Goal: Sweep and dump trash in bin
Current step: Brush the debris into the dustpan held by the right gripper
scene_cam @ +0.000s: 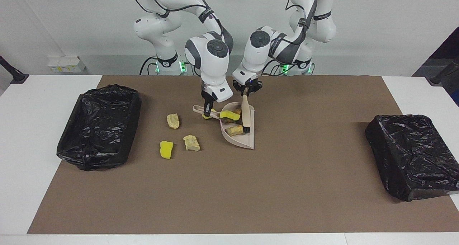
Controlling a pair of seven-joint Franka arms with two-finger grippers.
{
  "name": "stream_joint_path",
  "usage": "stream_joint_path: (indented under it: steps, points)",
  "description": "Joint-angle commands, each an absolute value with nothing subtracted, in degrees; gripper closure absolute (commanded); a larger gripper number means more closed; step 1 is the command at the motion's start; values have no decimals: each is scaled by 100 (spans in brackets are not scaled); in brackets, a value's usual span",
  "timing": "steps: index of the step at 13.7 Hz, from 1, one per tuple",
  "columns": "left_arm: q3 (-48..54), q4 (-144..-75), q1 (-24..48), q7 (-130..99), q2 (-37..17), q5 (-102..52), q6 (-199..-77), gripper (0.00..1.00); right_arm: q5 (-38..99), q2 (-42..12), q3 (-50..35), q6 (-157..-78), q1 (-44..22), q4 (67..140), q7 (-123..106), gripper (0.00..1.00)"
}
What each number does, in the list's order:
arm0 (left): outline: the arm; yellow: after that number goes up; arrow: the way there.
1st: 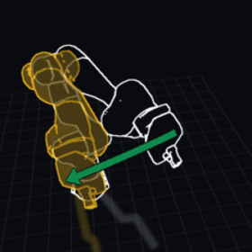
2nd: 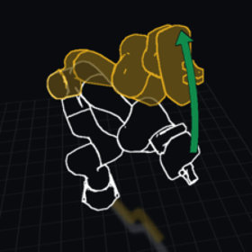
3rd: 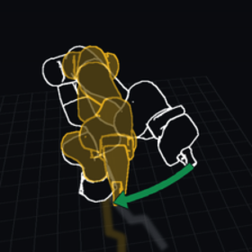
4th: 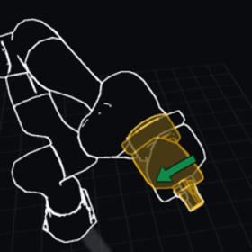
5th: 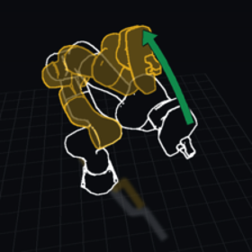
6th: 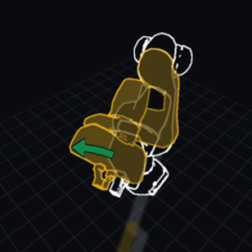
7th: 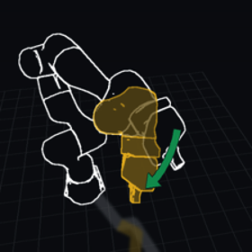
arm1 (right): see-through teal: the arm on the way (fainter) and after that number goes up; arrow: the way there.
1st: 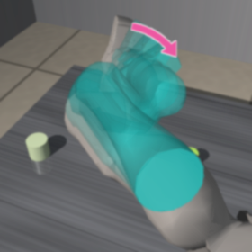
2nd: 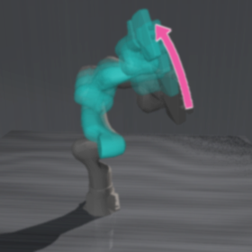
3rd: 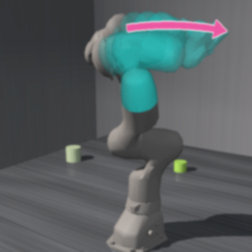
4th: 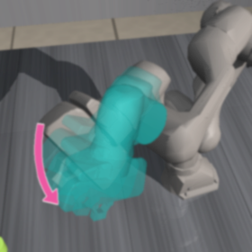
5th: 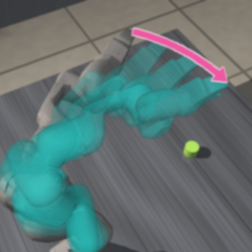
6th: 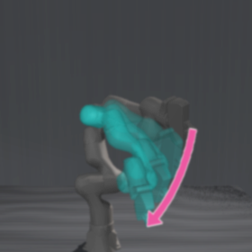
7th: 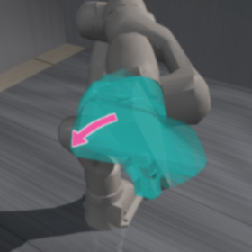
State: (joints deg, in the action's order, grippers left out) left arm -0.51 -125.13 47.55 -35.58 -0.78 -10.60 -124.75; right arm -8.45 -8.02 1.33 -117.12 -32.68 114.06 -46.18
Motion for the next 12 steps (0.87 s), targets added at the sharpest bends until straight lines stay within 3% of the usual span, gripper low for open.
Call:
stream_joint_path:
  steps: [1, 5, 12]
  points:
    - [-210, -12314, 4755, -3472, -1, -1143, -11921, 100, -967, -642, 97, -11821, -3226, 11566, -4579, 100]
    - [-237, -12305, 4412, -3472, 491, -1082, -11137, 100, -967, -642, 97, -11821, -3226, 11566, -4579, 100]
    - [-325, -12296, 3921, -2999, 737, -519, -10723, 100, -967, -642, 97, -11751, -3226, 11558, -4509, 100]
